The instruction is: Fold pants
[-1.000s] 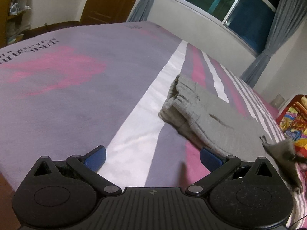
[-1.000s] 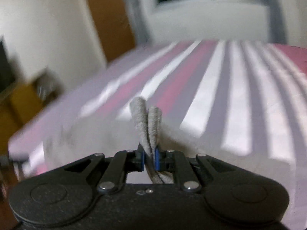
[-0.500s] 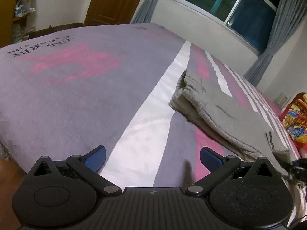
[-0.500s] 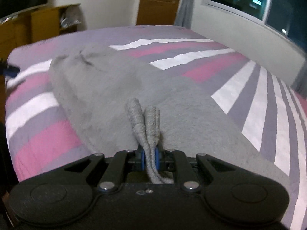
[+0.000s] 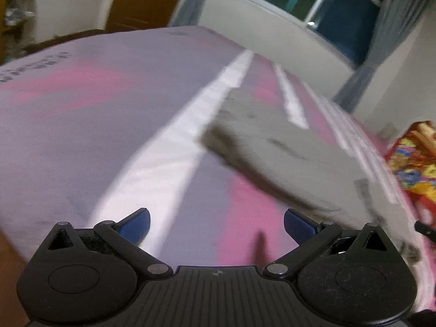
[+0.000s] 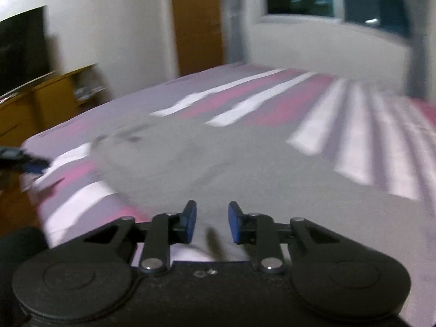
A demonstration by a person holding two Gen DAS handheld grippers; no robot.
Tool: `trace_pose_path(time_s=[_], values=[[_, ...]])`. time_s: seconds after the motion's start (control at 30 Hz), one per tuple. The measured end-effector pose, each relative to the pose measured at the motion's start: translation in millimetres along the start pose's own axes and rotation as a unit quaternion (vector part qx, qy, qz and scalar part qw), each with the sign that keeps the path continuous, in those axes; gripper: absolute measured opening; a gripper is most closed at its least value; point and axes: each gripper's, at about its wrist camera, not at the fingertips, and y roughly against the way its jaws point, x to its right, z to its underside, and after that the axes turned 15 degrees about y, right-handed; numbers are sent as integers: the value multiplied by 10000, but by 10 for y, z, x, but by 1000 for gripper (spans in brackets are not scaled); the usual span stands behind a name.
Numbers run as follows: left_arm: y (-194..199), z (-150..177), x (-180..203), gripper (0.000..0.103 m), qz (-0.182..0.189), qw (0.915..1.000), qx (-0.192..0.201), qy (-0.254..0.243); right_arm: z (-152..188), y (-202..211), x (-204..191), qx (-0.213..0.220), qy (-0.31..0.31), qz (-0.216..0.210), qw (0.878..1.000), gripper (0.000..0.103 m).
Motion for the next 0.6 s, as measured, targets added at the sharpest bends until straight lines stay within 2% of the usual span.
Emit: trace_pose_path(time_s=[0.07, 0.13, 0.2, 0.23, 0.27, 0.37, 0.47, 0.53, 0.6], values=[[-90, 26, 302, 103, 451, 9987, -197, -100, 91, 203, 260, 35, -382, 535, 9978, 23], [-233, 83, 712, 103, 859, 9948, -434, -343, 203, 352, 487, -63, -677, 881, 9938, 24], [-403, 161, 1119, 92, 1345, 9872, -721, -474, 301, 469, 627, -85, -810, 1083, 9908, 26], [-508, 203, 1311, 77, 1524, 9829, -910, -497, 345, 519, 680, -85, -906, 1201, 9886, 28], [-654, 259, 1517, 74, 1663, 9778, -1153, -545, 392, 556, 719, -99, -1040, 1306, 9859, 29], [-987, 373, 1894, 74, 1526, 9746, -1515, -618, 526, 589, 827, -184, -1442, 1461, 9785, 29], [-1276, 454, 2110, 74, 1352, 9691, -1996, -523, 559, 656, 923, -16, -1646, 1489, 9750, 29], [-1398, 551, 2194, 74, 1129, 9693, -2077, -672, 571, 701, 977, 98, -1775, 1512, 9724, 29], [-1435, 644, 2234, 74, 1220, 9652, -2213, -676, 561, 719, 1039, 210, -1850, 1525, 9706, 29]])
